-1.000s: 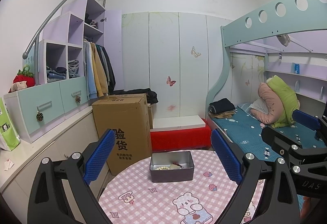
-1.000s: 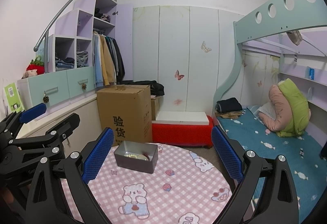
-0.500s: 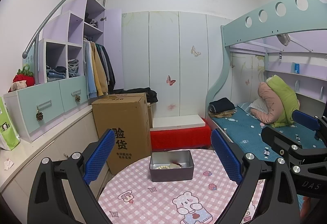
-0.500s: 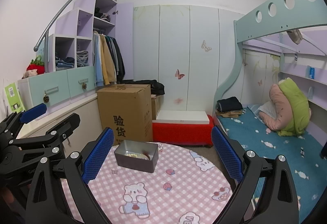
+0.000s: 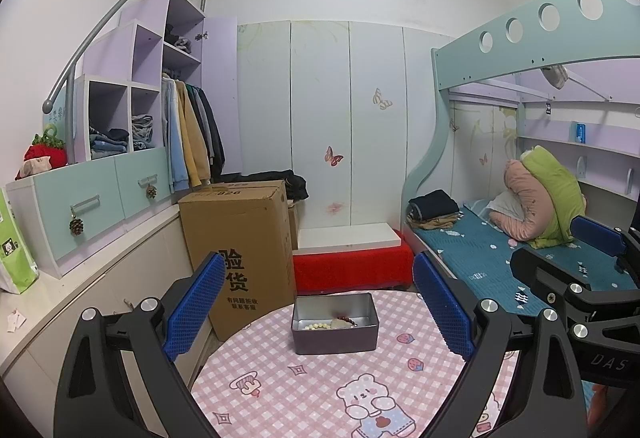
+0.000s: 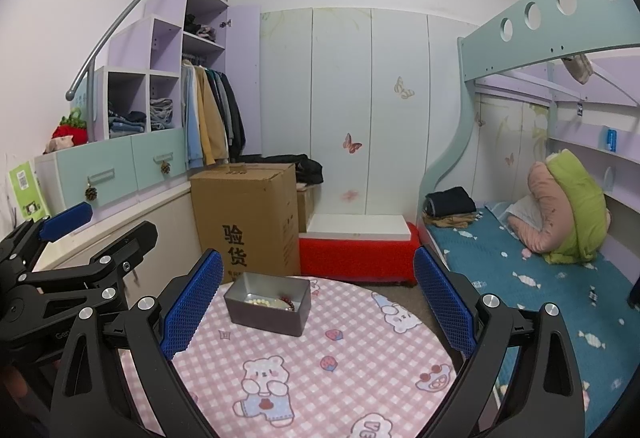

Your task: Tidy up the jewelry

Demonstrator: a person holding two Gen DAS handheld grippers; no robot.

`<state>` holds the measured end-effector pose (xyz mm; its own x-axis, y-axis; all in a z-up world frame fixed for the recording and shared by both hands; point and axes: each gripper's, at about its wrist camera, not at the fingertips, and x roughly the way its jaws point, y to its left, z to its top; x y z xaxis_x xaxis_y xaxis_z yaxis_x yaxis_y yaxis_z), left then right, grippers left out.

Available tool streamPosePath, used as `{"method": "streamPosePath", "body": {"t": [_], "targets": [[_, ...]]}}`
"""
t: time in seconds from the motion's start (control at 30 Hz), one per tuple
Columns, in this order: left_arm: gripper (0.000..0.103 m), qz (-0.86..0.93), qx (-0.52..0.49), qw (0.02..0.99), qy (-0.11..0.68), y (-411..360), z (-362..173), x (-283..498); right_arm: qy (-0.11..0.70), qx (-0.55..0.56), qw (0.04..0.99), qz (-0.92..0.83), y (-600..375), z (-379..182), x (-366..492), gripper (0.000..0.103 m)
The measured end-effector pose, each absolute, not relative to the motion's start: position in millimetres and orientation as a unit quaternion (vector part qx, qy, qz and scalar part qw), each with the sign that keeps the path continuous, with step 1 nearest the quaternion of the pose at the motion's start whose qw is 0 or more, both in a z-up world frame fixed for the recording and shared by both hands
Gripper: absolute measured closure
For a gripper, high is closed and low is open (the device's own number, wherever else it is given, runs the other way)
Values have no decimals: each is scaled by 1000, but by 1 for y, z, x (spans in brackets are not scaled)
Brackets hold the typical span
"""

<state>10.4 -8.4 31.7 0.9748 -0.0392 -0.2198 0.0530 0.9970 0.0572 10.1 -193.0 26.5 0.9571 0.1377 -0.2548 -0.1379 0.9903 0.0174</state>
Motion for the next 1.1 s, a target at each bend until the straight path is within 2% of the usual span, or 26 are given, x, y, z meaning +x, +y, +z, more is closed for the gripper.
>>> {"method": "streamPosePath", "body": {"t": [1.1], "targets": [[11, -25, 29, 991, 125, -7, 21, 19, 145, 4, 987, 72, -185, 12, -1, 10]]}}
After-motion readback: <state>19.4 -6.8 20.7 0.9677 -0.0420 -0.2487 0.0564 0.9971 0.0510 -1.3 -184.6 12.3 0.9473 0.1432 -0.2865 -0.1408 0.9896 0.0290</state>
